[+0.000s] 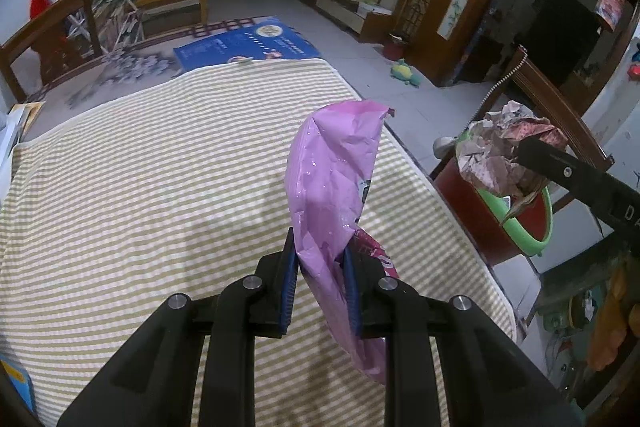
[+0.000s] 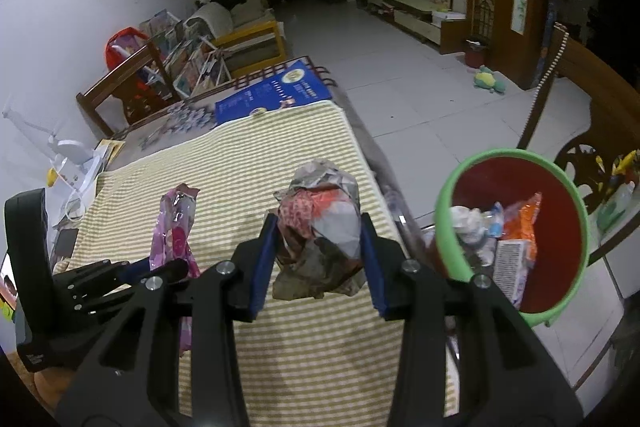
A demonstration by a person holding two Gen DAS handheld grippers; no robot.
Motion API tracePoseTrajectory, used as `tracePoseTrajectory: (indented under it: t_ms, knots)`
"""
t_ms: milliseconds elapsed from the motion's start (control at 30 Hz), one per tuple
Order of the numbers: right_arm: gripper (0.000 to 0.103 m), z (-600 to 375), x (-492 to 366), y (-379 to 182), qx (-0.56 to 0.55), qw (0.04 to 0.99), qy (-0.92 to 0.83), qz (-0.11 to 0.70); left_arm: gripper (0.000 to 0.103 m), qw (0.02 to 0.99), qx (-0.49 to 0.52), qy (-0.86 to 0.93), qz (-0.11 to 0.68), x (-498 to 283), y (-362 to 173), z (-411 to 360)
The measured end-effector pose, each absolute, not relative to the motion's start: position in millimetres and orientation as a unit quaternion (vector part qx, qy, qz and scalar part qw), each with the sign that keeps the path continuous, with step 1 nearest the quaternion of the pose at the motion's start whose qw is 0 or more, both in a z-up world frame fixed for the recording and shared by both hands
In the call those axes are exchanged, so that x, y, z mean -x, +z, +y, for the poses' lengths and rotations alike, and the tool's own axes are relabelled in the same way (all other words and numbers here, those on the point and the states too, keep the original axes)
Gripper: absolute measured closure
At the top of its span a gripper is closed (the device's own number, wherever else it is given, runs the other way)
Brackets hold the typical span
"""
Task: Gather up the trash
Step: 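Carry the pink bag and crumpled paper over the red bin with both tools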
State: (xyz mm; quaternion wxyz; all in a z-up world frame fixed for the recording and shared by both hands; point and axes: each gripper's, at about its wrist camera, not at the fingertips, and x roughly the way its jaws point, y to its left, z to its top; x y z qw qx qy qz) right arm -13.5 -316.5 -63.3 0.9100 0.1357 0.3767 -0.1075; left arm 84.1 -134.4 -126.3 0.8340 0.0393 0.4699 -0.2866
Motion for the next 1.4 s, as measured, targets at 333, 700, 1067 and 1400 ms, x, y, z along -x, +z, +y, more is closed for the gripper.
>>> tracePoseTrajectory:
  t_ms: [333,700,1067,1400]
  knots:
    - [0.064,-360,29,-62,-0.147,0.911,-0.112,0.369,0.084,0.836,-0.051,-0.287,0.465,-68,-120,-175]
    - [0.064,-407,39,-62,-0.158,0.913,-0.116,0.358,0.084,0.846,-0.053,-0.276,0.452,-56,-109,-210]
    - [0.064,-457,49,-69,-0.177,0.91,-0.13,0.352,0.084,0.849,-0.063,-0.272,0.449,-49,-102,-248]
    - [0.064,-502,61,-79,-0.196,0.901,-0.157,0.354,0.084,0.834,-0.077,-0.309,0.451,-44,-98,-294]
